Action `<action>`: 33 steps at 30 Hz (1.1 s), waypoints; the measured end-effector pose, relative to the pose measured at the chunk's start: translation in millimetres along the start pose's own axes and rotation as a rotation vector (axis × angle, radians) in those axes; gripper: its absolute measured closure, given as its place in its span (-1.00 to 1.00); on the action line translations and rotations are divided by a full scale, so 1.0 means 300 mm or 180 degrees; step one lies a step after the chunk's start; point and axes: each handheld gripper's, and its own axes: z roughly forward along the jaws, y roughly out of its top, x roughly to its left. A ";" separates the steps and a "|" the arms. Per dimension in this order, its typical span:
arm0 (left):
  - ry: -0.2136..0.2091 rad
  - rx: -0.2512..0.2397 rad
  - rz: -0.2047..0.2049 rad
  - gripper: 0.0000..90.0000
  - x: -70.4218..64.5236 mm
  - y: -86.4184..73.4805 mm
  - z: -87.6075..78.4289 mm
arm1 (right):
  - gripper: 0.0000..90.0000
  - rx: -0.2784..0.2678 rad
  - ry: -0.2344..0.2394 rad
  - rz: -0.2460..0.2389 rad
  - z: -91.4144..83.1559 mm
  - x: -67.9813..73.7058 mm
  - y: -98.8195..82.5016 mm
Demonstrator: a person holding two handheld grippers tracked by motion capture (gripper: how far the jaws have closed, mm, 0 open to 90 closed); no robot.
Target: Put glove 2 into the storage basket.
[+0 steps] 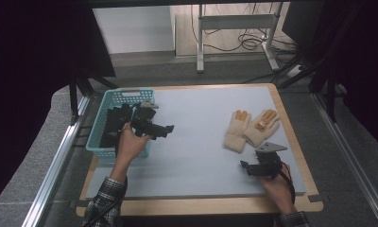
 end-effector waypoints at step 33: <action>-0.0041 0.0317 0.0230 -0.95 -0.228 -0.339 0.164 | -0.67 0.0030 -0.0067 0.0042 0.002 0.000 0.001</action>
